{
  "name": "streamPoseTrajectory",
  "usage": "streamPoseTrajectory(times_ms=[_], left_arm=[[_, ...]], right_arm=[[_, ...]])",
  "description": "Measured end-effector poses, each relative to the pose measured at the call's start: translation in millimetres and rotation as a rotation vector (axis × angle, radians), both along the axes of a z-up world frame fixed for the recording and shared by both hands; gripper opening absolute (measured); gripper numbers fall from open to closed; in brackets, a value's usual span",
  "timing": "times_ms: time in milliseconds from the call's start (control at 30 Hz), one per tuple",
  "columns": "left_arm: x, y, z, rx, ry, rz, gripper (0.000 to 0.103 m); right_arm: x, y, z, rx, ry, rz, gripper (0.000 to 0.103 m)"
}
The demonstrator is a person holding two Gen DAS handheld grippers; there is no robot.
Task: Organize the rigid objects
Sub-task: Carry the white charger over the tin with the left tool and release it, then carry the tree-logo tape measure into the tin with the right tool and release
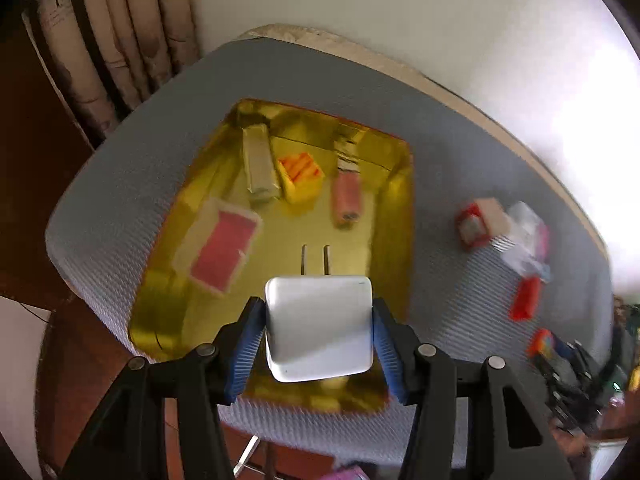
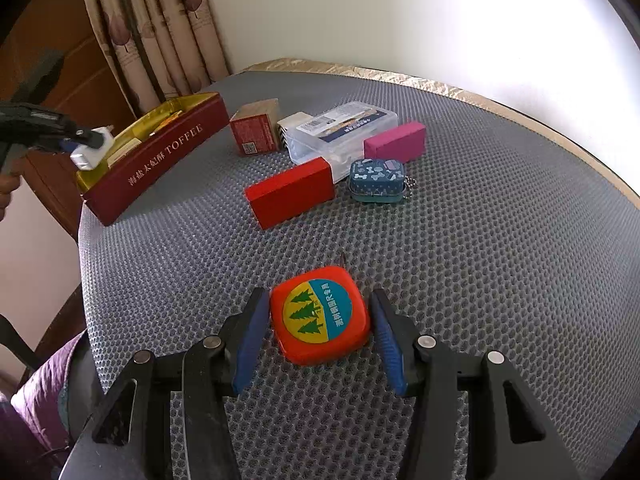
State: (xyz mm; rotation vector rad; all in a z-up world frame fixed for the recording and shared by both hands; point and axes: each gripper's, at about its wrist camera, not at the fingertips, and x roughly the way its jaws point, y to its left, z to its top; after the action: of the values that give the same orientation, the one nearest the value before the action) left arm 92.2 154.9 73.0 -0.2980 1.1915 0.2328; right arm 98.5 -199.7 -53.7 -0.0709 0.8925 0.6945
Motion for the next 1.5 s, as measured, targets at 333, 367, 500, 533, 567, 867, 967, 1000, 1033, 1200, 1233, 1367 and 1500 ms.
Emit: streamPoseTrajectory(times_ms=[333,367,500,533,567,867,967,1000,1033,1200,1233,1367,1500], left_arm=[[41.4,-2.0,-30.4,0.143,0.039,-0.049,0.055],[41.0,-2.4,-31.7,0.155,0.040,-0.047,0.055],[32.2,0.1,-31.8,0.119,0.009,-0.049,0.055],[30.6,-1.0,-31.8,0.119,0.002,-0.054,0.055],[30.6,-1.3,-30.8,0.124,-0.002,-0.065,0.055],[23.5,-3.1,9.1,0.153,-0.134,-0.129,0.057],[4.6,0.3,23.1,0.090,-0.178,-0.088,0.057],[-5.4,0.1,26.1,0.063,-0.185,-0.076,0.057],[-14.3,-0.3,27.2,0.043,-0.191,-0.070,0.057],[-76.1,-10.3,23.6,0.005,-0.225,-0.051,0.057],[-86.2,-11.6,22.0,0.007,-0.227,-0.044,0.057],[-129.8,-9.4,14.0,0.029,-0.252,0.024,0.057],[-153.6,3.1,6.5,0.059,-0.274,0.103,0.057]], right_arm=[[3.0,3.5,-1.9,-0.014,0.009,0.005,0.048],[3.2,2.7,-1.8,-0.011,0.014,0.005,0.049],[1.8,3.9,-1.0,-0.021,0.015,0.007,0.052],[2.5,5.7,-0.8,-0.022,0.021,0.016,0.057],[2.8,7.5,-0.7,-0.022,0.027,0.025,0.063],[1.7,32.6,-1.2,-0.143,0.020,0.082,0.078],[3.9,35.4,-0.6,-0.164,0.015,0.086,0.065],[4.8,35.8,0.2,-0.175,0.009,0.084,0.059],[6.7,34.5,1.3,-0.179,0.008,0.081,0.047],[9.4,31.6,2.1,-0.202,0.006,0.071,0.045],[8.3,30.7,2.7,-0.200,0.010,0.066,0.045],[-0.4,31.3,15.0,-0.159,0.005,0.050,0.045],[-11.2,48.6,41.2,-0.087,-0.006,0.074,0.045]])
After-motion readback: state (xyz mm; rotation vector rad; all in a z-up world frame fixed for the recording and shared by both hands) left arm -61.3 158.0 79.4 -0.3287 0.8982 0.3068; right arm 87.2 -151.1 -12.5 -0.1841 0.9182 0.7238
